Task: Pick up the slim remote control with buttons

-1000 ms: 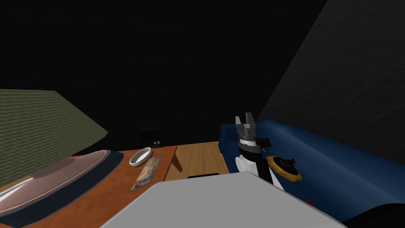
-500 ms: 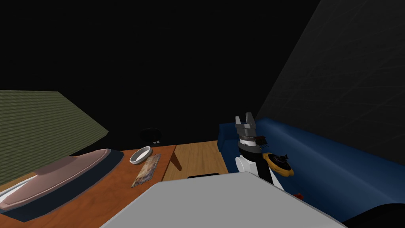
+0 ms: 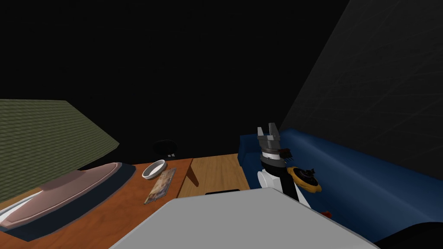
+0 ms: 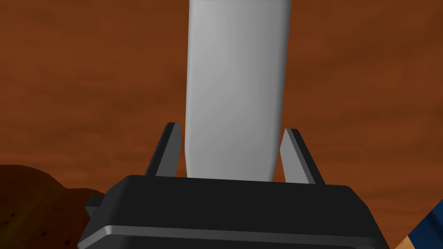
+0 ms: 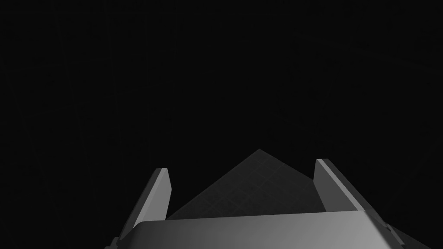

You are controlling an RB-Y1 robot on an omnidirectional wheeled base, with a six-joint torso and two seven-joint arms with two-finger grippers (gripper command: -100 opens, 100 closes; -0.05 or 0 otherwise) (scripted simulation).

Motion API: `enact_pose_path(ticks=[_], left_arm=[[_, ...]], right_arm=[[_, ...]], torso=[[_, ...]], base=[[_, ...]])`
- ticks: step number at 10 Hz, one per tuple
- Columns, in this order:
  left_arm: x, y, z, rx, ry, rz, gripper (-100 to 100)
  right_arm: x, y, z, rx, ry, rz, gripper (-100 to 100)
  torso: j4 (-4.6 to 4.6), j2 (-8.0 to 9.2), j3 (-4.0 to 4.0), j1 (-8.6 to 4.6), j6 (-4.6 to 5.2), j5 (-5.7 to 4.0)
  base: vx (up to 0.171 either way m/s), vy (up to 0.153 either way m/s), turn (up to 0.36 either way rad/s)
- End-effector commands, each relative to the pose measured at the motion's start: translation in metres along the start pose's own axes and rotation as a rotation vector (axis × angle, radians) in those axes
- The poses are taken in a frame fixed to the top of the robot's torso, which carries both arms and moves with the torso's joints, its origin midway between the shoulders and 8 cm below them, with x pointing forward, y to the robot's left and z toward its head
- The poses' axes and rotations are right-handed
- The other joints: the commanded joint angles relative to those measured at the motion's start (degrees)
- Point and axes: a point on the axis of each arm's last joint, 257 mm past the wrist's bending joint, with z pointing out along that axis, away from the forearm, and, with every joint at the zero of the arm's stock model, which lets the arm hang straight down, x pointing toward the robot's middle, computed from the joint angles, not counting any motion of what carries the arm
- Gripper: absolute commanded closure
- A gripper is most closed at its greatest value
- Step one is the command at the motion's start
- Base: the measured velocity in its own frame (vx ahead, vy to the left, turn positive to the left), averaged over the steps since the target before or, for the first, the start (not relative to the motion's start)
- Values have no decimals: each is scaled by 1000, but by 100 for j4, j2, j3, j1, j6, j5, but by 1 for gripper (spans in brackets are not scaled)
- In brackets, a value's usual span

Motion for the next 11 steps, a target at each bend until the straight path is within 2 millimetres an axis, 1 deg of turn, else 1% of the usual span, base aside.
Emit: enact_pose_path(ticks=[1, 2, 3, 4, 5, 7, 8, 9, 10, 11], left_arm=[[0, 0, 0, 0, 0, 0, 100], [0, 0, 0, 0, 0, 0, 0], [-15, 11, 3, -9, -8, 2, 100], [-16, 11, 3, -9, -9, 2, 100], [-31, 21, 5, -17, -17, 1, 100], [-26, 21, 4, -16, -9, 9, 100], [-44, 31, 6, -23, -23, 1, 100], [-44, 31, 5, -23, -22, 4, 100], [-37, 31, 4, -21, -9, 16, 100], [-56, 41, 5, -27, -24, 3, 100]], right_arm=[[0, 0, 0, 0, 0, 0, 0], [0, 0, 0, 0, 0, 0, 0], [0, 0, 0, 0, 0, 0, 0], [0, 0, 0, 0, 0, 0, 0], [0, 0, 0, 0, 0, 0, 0], [0, 0, 0, 0, 0, 0, 0], [0, 0, 0, 0, 0, 0, 0], [0, 0, 0, 0, 0, 0, 0], [0, 0, 0, 0, 0, 0, 0], [0, 0, 0, 0, 0, 0, 0]], torso=[[0, 0, 0, 0, 0, 0], [0, 0, 0, 0, 0, 0], [0, 0, 0, 0, 0, 0], [-5, -14, -8, 12, -7, 6], [-7, -16, -11, 20, -6, 9], [-10, -14, -12, 40, -11, 21], [-7, -3, -5, 36, -7, 20], [-10, -1, -5, 44, -18, 31], [-11, 2, -4, 47, -21, 34], [-8, 7, -1, 45, -16, 34]], base=[[0, 0, 0], [0, 0, 0], [62, 37, 16], [66, 53, 21], [78, 59, 24], [42, 30, 16], [42, 36, 0], [48, 32, 17], [19, 15, 21], [48, 40, 15]])
